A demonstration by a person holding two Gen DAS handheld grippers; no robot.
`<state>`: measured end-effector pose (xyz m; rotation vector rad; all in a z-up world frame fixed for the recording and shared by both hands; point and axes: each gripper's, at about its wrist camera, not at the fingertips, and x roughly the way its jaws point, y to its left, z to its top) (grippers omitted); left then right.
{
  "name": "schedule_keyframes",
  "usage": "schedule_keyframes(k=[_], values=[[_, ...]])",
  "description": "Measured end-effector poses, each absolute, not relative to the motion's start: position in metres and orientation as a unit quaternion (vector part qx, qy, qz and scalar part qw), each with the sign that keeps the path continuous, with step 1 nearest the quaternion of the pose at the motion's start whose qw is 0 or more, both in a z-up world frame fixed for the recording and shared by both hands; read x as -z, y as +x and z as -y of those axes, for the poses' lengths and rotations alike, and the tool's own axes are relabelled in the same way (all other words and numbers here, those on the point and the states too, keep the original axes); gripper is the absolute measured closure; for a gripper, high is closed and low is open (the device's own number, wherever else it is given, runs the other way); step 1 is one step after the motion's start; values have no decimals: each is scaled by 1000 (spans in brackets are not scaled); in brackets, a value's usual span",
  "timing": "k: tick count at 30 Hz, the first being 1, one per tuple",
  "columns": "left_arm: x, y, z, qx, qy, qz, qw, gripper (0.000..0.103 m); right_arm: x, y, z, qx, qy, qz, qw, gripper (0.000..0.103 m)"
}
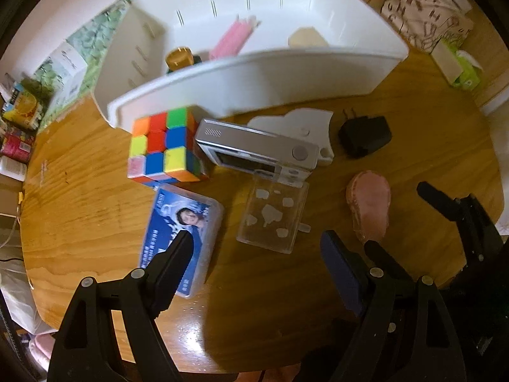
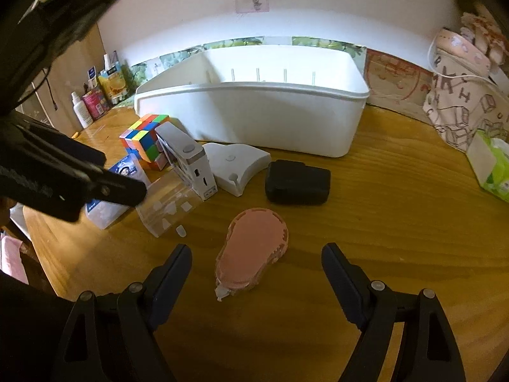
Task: Organize rigid objects
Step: 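Grasp the clear plastic box with the left tool while the right tool grasps the pink oval comb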
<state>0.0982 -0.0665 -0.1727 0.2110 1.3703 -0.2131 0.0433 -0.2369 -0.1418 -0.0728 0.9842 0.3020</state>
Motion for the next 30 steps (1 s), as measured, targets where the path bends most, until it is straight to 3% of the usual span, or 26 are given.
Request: schedule_keyframes(k=[15, 24, 30], values=[[198, 122, 84, 82, 124, -663, 734, 19, 151, 70, 239, -181, -58, -479, 857, 19], [194, 128, 94, 92, 131, -659, 735, 19, 156, 78, 234, -201, -64, -486, 848, 31], [197, 130, 102, 106, 123, -670, 724, 25, 158, 80, 232, -206, -65, -491, 844, 36]])
